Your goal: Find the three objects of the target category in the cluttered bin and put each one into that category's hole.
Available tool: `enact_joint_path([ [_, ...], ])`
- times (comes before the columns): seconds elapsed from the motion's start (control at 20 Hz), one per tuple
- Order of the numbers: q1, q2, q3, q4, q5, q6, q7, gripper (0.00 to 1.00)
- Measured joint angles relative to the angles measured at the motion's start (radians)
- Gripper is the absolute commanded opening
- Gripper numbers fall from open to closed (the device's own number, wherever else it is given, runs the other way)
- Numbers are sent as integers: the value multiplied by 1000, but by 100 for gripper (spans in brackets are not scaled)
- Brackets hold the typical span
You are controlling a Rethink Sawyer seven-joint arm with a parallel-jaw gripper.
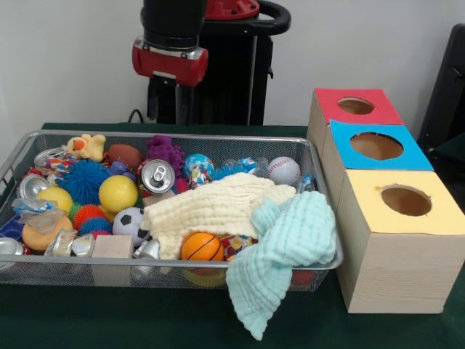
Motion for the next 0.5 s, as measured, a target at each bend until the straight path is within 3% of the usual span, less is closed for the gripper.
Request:
enact_joint_path([
  [0.5,-112,0,66,-4,-62,3,0,100],
])
